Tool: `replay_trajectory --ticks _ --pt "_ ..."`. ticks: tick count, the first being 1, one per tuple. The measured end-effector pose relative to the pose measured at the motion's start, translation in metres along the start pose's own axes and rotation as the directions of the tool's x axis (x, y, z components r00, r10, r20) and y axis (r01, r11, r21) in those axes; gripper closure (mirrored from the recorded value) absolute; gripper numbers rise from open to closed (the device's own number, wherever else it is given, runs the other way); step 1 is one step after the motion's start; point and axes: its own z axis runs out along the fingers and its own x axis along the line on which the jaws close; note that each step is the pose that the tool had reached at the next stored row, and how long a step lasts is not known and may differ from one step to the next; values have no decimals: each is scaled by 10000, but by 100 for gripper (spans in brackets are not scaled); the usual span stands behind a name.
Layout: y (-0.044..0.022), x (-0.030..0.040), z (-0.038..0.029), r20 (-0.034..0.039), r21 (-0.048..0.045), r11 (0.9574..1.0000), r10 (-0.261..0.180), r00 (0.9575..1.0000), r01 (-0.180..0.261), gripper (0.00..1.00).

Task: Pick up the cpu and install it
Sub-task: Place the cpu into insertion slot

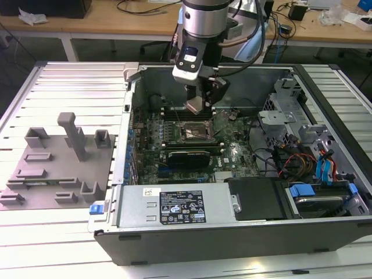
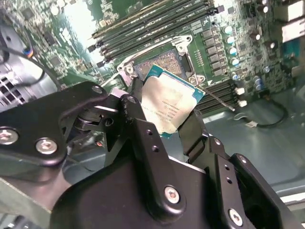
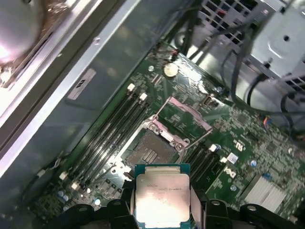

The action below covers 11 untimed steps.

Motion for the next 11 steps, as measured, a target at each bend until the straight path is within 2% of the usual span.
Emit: replay_trajectory --ticks 3,4,5,7,8,10,11 --pt "0 0 1 27 10 9982 595 9982 -595 45" --pt "0 0 2 40 14 9961 879 9961 -879 45" --pt "0 0 3 60 20 9913 1315 9913 -1315 45" --pt "0 0 4 80 23 9848 1735 9848 -1735 45" --pt "0 0 4 94 26 9794 2020 9793 -2020 45" --pt "0 0 5 111 29 9713 2378 9712 -2379 45" --pt "0 0 6 122 30 9652 2613 9652 -2613 45"
